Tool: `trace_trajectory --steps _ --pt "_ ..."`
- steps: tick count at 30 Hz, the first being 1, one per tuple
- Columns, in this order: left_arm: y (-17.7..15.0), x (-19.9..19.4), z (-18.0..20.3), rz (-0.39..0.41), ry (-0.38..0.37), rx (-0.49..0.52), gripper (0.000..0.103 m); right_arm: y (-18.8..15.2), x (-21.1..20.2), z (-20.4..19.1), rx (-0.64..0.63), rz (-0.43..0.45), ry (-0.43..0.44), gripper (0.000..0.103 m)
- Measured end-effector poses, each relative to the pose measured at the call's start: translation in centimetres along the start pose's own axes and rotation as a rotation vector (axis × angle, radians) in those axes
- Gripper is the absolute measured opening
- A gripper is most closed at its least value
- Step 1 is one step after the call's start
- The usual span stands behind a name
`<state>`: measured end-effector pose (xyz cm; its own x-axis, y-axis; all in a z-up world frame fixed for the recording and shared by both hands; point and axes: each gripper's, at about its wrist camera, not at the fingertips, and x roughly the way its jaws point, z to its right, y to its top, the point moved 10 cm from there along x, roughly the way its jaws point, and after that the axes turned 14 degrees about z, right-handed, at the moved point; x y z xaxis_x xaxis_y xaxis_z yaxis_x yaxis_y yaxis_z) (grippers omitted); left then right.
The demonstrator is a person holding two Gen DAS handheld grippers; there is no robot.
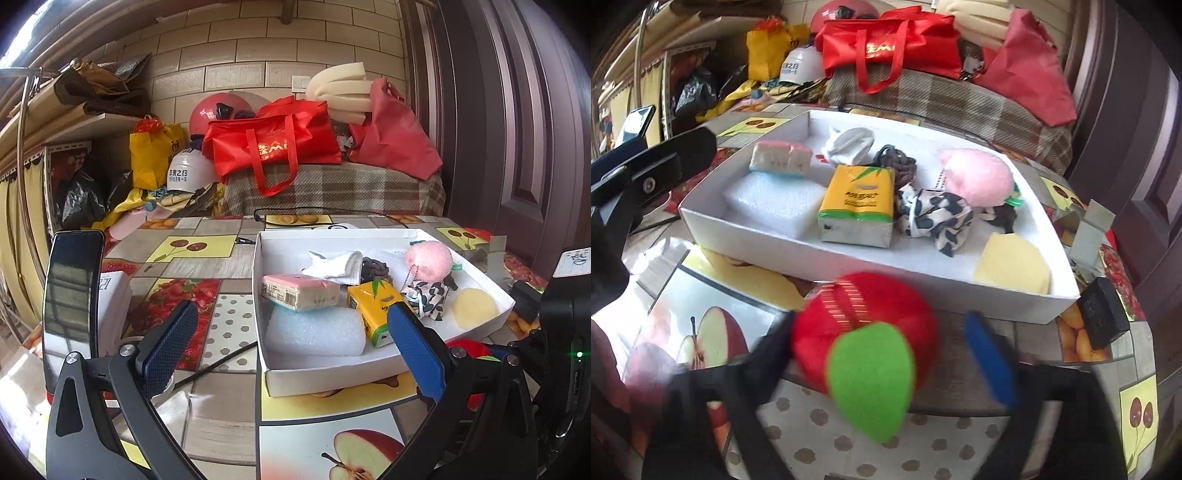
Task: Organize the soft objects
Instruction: 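Grasp the red felt apple with the right tool, then carry the red felt apple with the right tool over the tray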
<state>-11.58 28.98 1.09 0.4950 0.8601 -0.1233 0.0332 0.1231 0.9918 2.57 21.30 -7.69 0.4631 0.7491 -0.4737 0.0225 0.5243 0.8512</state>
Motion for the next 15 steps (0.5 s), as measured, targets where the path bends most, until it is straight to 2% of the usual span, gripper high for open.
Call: trace_trajectory --steps 6,11,15 --pt "0.0 -0.6 -0.2 -0.003 0.003 -0.006 0.103 1.8 -3.7 0.1 0.021 0.18 0.01 0.063" --pt "0.0 -1.0 -0.1 0.002 0.008 0.009 0.103 1.8 -7.7 3.1 0.153 0.321 -0.04 0.064" --pt "0.0 -1.2 -0.1 0.003 0.013 0.011 0.103 1.2 -9.8 5.0 0.218 0.368 -0.063 0.064"
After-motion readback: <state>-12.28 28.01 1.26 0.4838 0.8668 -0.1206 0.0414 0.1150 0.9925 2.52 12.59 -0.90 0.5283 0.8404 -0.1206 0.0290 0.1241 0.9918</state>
